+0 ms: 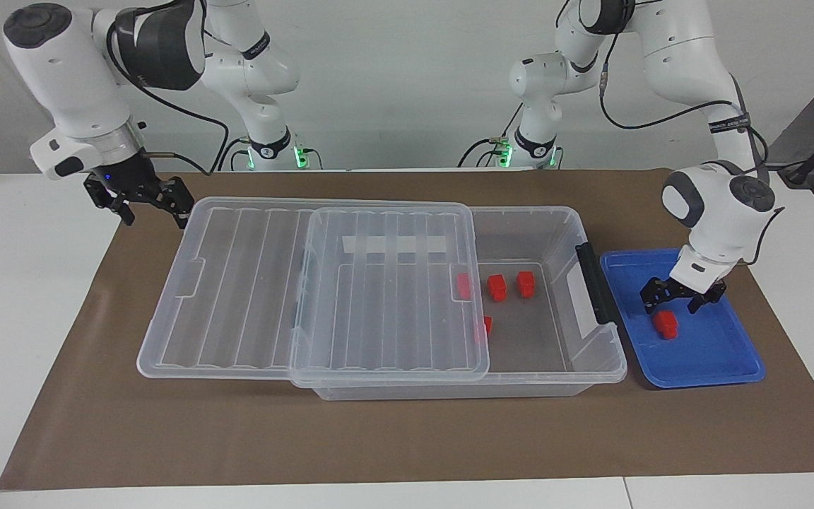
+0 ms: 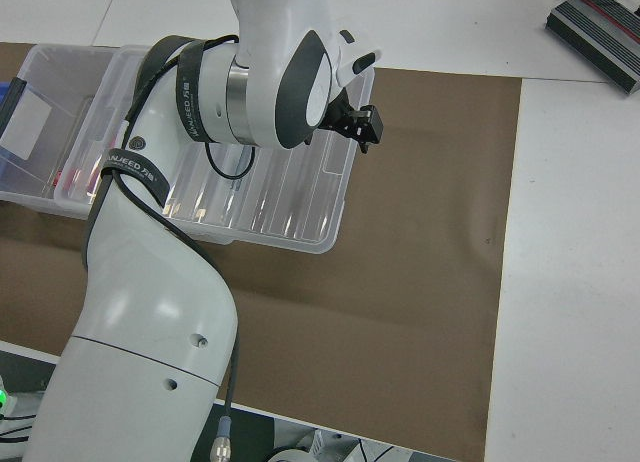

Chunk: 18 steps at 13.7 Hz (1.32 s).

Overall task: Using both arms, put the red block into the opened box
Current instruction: 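Lift the red block with the left gripper over the box wall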

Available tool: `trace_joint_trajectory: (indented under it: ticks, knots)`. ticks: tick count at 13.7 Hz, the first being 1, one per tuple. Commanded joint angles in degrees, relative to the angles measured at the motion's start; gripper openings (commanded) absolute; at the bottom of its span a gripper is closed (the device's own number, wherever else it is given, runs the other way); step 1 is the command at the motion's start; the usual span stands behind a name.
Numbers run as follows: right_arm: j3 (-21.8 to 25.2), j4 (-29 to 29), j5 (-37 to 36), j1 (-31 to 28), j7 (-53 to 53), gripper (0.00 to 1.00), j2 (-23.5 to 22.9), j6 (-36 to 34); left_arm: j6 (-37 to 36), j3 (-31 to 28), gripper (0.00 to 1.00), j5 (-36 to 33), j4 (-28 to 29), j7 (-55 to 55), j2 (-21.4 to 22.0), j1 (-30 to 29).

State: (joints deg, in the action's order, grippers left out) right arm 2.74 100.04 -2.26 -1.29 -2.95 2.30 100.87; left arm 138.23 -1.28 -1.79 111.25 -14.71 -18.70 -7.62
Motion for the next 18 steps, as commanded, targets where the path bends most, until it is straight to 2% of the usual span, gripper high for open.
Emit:
trace_joint_trajectory:
  ticks: [1, 3, 8, 10, 12, 15, 18]
  knots:
    - [-4.05, -5.44, 1.03, -3.54, -3.89, 0.99, -0.18, -5.92, 2.91, 0.14, 1.00, 0.56, -1.04, -0.67, -1.95, -0.29]
    - [-4.23, -8.01, 0.33, -3.29, -4.26, 0.99, -0.72, -8.48, 4.14, 0.14, 1.00, 0.56, -1.04, -0.85, -2.74, -0.29]
    - [-4.41, -6.88, -0.11, -3.20, -4.43, 0.99, -0.02, -9.64, 4.94, 0.14, 0.99, 0.56, -0.77, -0.93, -3.10, -0.82]
    - [-4.50, -6.88, -0.55, -2.76, -4.34, 0.99, -0.36, -9.64, 4.94, 0.14, 0.88, 0.56, -0.77, -0.93, -3.10, -0.73]
    - [-4.50, -6.88, -0.55, -2.58, -4.34, 0.99, -0.63, -9.55, 5.03, 0.14, 0.73, 0.56, -0.51, -0.93, -3.19, -0.64]
    - [-4.41, -6.62, -0.38, -1.53, -4.43, 1.00, -0.54, -9.29, 5.29, 0.14, 0.62, 0.56, -0.33, -1.02, -3.19, -0.55]
    - [-4.41, -6.18, 0.24, -1.44, -3.99, 1.00, -0.37, -8.93, 5.29, 0.14, 0.44, 0.56, -0.25, -1.02, -3.19, -0.56]
